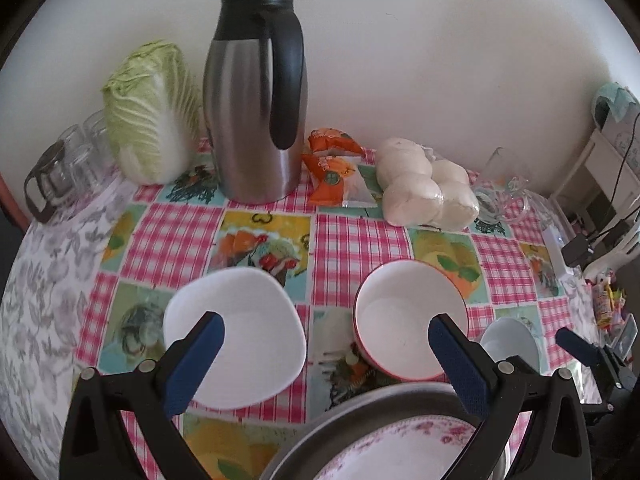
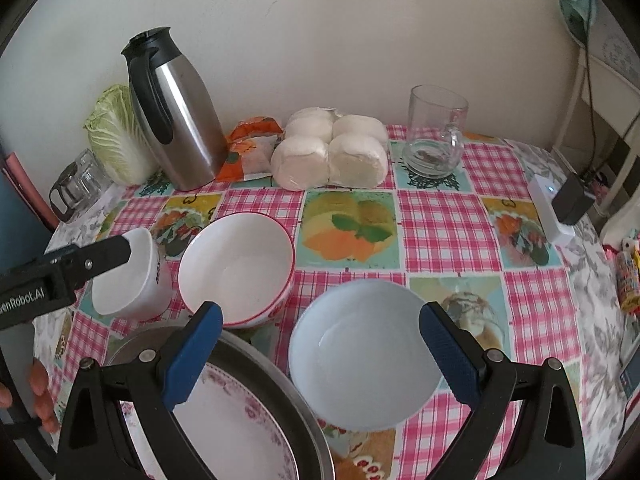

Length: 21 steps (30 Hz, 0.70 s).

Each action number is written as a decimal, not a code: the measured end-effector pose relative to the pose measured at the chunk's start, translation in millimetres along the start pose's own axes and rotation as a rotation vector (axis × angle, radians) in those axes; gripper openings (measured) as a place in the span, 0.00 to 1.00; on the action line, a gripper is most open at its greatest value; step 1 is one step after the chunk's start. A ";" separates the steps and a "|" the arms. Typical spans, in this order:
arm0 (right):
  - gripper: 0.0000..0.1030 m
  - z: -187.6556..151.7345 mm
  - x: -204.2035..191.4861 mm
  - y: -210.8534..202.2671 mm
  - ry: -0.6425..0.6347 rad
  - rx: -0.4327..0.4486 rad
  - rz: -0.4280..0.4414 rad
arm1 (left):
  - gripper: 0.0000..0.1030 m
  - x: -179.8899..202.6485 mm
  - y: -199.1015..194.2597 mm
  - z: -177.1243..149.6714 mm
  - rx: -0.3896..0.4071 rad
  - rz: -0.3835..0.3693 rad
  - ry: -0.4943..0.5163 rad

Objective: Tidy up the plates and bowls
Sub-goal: 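Move both grippers back to the red-rimmed white bowl, then close both grippers on the rim of the red-rimmed bowl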

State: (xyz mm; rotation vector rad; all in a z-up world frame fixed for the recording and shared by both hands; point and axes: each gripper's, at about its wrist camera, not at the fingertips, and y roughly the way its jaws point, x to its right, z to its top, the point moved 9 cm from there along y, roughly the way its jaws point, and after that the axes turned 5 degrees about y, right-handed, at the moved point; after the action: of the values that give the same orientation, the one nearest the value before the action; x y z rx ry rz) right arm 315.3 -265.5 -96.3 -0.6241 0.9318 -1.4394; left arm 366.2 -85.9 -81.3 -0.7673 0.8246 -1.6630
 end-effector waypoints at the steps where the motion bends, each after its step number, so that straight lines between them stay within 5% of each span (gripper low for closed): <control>1: 0.96 1.0 -0.2 2.6 0.008 -0.008 0.007 | 1.00 -0.1 2.3 2.7 -0.004 -0.003 -0.001; 21: 0.93 29.1 -15.3 52.3 0.015 -0.122 0.059 | 0.99 23.8 59.7 28.9 -0.140 -0.067 -0.003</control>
State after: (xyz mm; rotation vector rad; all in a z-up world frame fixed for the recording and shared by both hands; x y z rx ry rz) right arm 369.6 -251.6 -122.2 -0.6712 1.0471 -1.3439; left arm 416.3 -124.1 -113.1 -0.9029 0.9298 -1.6758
